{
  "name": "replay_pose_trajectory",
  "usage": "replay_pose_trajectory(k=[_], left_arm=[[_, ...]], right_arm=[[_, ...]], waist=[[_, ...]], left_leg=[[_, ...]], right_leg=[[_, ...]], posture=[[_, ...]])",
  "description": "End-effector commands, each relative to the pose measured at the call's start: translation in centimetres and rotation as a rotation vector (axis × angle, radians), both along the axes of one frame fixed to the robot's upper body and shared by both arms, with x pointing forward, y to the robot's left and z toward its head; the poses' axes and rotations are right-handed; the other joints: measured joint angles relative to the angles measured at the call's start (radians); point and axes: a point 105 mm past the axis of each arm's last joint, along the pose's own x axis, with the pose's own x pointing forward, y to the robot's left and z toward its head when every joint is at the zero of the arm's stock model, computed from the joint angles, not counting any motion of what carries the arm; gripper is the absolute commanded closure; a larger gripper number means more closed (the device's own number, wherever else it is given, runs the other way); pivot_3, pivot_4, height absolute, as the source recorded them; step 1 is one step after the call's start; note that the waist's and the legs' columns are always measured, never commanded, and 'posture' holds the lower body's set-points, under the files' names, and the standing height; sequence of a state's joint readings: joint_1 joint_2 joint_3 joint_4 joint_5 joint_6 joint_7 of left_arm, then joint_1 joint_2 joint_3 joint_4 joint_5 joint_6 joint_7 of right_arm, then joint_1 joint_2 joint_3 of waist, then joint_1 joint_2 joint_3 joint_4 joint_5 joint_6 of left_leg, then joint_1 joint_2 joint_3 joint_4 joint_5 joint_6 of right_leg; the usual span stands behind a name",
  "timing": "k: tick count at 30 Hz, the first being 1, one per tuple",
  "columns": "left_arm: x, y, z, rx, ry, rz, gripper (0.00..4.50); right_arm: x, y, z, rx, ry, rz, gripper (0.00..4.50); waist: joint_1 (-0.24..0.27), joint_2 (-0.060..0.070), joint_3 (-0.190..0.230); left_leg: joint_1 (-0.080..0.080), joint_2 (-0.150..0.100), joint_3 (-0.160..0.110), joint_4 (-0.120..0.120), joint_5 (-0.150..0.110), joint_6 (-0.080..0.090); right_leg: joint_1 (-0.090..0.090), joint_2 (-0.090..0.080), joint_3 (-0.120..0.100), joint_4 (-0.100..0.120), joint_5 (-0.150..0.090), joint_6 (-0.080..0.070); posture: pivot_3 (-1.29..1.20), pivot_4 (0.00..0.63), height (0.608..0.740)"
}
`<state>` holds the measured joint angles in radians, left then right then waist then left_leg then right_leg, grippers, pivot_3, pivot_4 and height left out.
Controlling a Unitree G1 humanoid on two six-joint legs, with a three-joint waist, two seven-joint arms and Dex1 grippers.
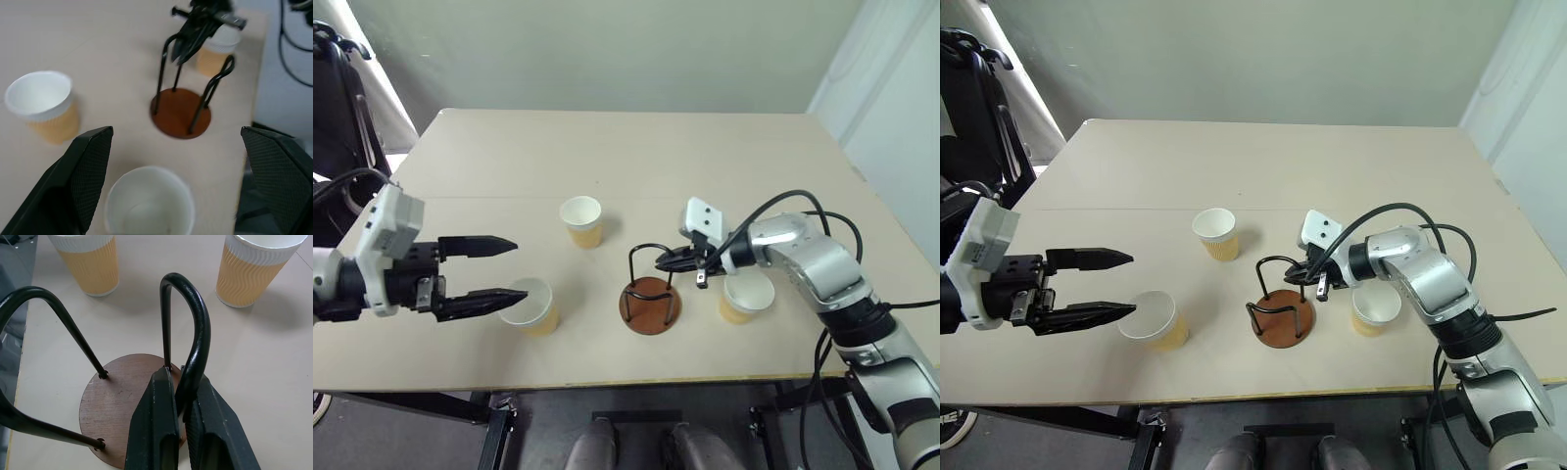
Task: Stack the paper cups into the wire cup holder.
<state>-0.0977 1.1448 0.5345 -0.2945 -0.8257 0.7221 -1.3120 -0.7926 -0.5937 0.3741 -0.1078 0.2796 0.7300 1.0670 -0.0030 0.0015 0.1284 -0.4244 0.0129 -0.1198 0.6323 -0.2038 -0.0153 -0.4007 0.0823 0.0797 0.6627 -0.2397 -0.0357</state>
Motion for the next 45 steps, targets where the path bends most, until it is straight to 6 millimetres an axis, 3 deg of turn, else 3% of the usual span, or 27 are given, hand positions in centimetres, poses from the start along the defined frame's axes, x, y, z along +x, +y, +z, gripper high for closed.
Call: replay_pose_trajectory(k=[1, 3, 6, 12, 16, 22, 25, 27, 30, 32, 36, 45], left_arm=[[-1.1, -0.6, 0.9, 0.072, -0.026, -0.069, 0.0], [-1.0, -0.7, 1.0, 0.085, -0.033, -0.069, 0.0], [-1.2, -0.9, 1.0, 0.095, -0.039, -0.079, 0.0], [-1.3, -0.8, 0.8, 0.105, -0.04, -0.066, 0.0], [-1.0, -1.0, 0.9, 0.107, -0.047, -0.083, 0.0], [0.3, -1.6, 1.2, 0.118, -0.074, -0.14, 0.0], [1.1, -1.4, 0.7, 0.117, -0.062, -0.142, 0.0], [1.3, -1.4, 0.5, 0.109, -0.053, -0.145, 0.0], [1.5, -1.5, 0.2, 0.102, -0.042, -0.151, 0.0], [1.6, -1.5, 0.1, 0.1, -0.039, -0.154, 0.0], [1.7, -1.6, 0.3, 0.102, -0.039, -0.165, 0.0], [1.0, -1.3, 0.3, 0.105, -0.04, -0.136, 0.0]], right_arm=[[-0.1, 0.3, 0.3, -0.001, -0.021, 0.024, 4.48], [0.0, 0.3, 0.2, -0.003, -0.017, 0.024, 4.48], [0.1, 0.5, 0.2, 0.005, -0.012, 0.028, 3.69], [0.1, 0.5, 0.9, 0.027, -0.037, 0.041, 1.49], [0.3, -1.1, 2.3, -0.003, -0.11, 0.017, 0.02], [-0.3, -5.5, 8.5, -0.049, -0.237, -0.085, 0.02], [-2.4, -8.2, 10.7, -0.073, -0.26, -0.125, 0.02], [-4.1, -9.4, 10.2, -0.115, -0.227, -0.129, 0.02], [-7.4, -10.5, 7.4, -0.183, -0.086, -0.079, 0.02], [-8.5, -10.8, 6.1, -0.211, -0.039, -0.069, 0.02], [-8.3, -11.1, 3.5, -0.263, -0.011, -0.091, 0.02], [-7.0, -10.4, 0.3, -0.333, -0.014, -0.04, 0.02]], waist=[[0.0, 0.0, 0.0], [0.0, 0.0, 0.0], [0.0, 0.0, 0.0], [0.0, 0.0, 0.0], [0.001, 0.0, 0.0], [0.009, 0.0, 0.0], [0.01, 0.0, 0.0], [0.012, -0.001, 0.0], [0.012, -0.002, 0.0], [0.009, -0.002, 0.0], [0.002, -0.002, 0.001], [0.003, -0.003, 0.0]], left_leg=[[0.0, 0.0, 0.0, 0.0, 0.0, 0.0], [0.0, 0.0, 0.0, 0.0, 0.0, 0.0], [0.001, 0.0, 0.0, 0.0, 0.0, 0.0], [0.0, 0.001, 0.0, 0.0, 0.0, 0.0], [0.0, 0.001, 0.0, 0.0, 0.0, 0.0], [-0.001, 0.001, 0.001, 0.001, 0.0, 0.0], [-0.001, 0.001, 0.001, -0.001, 0.0, 0.0], [-0.002, 0.001, 0.001, -0.002, -0.001, -0.001], [-0.001, 0.001, 0.002, -0.002, -0.002, -0.003], [-0.002, 0.002, 0.004, -0.001, -0.002, -0.004], [0.002, 0.002, 0.011, -0.001, -0.003, -0.003], [0.005, 0.003, 0.012, 0.004, -0.004, 0.002]], right_leg=[[0.0, 0.0, 0.0, 0.0, 0.0, 0.0], [0.0, 0.0, 0.0, 0.0, 0.0, 0.0], [0.0, 0.0, 0.0, 0.0, 0.0, 0.0], [0.0, 0.0, 0.0, 0.0, 0.0, -0.001], [0.0, 0.0, 0.0, 0.0, 0.0, -0.001], [0.0, 0.0, 0.0, 0.0, 0.0, -0.001], [-0.001, 0.0, 0.0, 0.0, -0.001, -0.003], [-0.001, 0.0, 0.0, -0.001, -0.003, -0.003], [0.001, 0.001, 0.0, 0.0, -0.007, -0.002], [0.001, 0.001, 0.0, -0.001, -0.008, 0.0], [0.002, 0.001, 0.004, 0.0, -0.009, 0.003], [0.007, 0.001, 0.006, 0.001, -0.008, 0.006]], posture=[[0.0, 0.15, 0.74], [0.0, 0.15, 0.74], [0.0, 0.15, 0.74], [0.0, 0.15, 0.74], [0.0, 0.15, 0.74], [0.0, 0.15, 0.74], [0.0, 0.15, 0.74], [0.0, 0.15, 0.74], [0.0, 0.15, 0.74], [0.0, 0.15, 0.74], [0.0, 0.15, 0.74], [0.0, 0.15, 0.74]])
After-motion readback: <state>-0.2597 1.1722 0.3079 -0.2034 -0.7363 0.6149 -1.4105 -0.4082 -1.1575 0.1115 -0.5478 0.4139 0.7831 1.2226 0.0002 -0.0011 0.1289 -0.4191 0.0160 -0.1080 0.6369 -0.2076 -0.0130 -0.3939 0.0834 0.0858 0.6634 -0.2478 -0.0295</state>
